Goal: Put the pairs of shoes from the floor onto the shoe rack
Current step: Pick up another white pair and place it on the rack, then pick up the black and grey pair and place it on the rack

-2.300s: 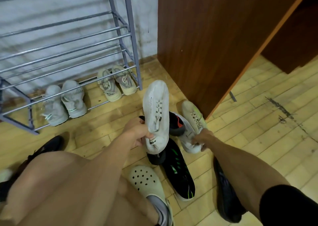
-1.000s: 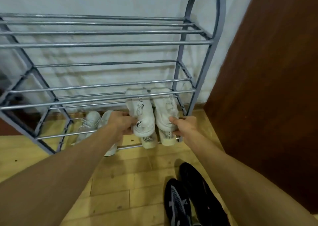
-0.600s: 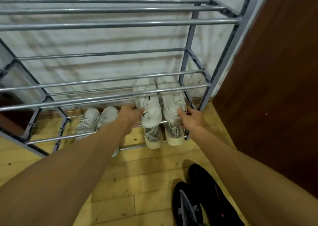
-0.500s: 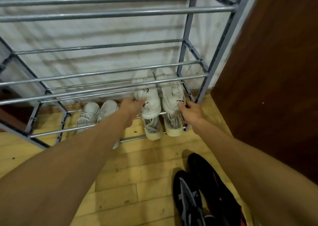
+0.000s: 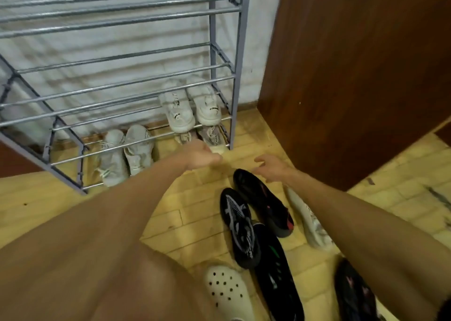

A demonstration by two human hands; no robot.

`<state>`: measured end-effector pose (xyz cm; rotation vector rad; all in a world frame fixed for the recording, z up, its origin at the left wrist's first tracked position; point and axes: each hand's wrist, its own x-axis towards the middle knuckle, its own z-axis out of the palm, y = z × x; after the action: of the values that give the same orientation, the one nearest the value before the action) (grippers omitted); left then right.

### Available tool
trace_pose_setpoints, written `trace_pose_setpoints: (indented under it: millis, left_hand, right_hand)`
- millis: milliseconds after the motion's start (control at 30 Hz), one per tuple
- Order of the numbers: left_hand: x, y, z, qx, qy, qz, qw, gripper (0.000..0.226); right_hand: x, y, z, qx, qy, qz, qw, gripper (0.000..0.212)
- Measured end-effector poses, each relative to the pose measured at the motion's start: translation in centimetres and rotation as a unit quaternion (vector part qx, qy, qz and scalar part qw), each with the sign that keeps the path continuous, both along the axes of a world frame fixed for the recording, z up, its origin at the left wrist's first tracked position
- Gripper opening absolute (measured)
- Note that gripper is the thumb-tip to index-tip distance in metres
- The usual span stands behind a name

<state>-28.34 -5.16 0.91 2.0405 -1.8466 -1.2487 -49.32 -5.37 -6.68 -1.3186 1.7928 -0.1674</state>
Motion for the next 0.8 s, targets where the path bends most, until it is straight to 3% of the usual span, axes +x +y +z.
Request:
trace_pose_setpoints:
  millis: [200,333,467,533,633,800]
  left_hand:
    - [-2.7,7.3,-2.7,-0.005,0.004,-0.073,0.997,0.039]
    - [-2.9,10.2,-5.3,0.043,-0.099,-0.178,0.978,0.036]
    - [-2.5,9.3,-5.3,0.019,-0.107,-0.186,0.977,0.034]
    - [-2.2,8.3,-5.7,0.014,-0.12,-0.188,0.975,0.041]
    - [-2.0,7.1,-6.5,0.032,-0.12,-0.187,0.974,0.044]
    - [-1.6,6.5,-8.0,0.078,-0.131,-0.19,0.97,0.028]
  right_hand:
    - [-1.3,6.9,-4.0,0.049,0.002,0.018,0.999,0.067]
    - [-1.2,10.6,-7.4,0.122,0.011,0.041,0.992,0.076]
    - [0.3,12.3,-10.6,0.165,-0.022,0.027,0.986,0.078]
    - [1.4,12.7,-12.2,0.176,-0.022,0.012,0.984,0.093]
    - [2.8,12.7,-14.2,0.202,0.05,0.013,0.978,0.113]
    - [2.8,11.1,-15.1,0.201,0.078,-0.006,0.976,0.107]
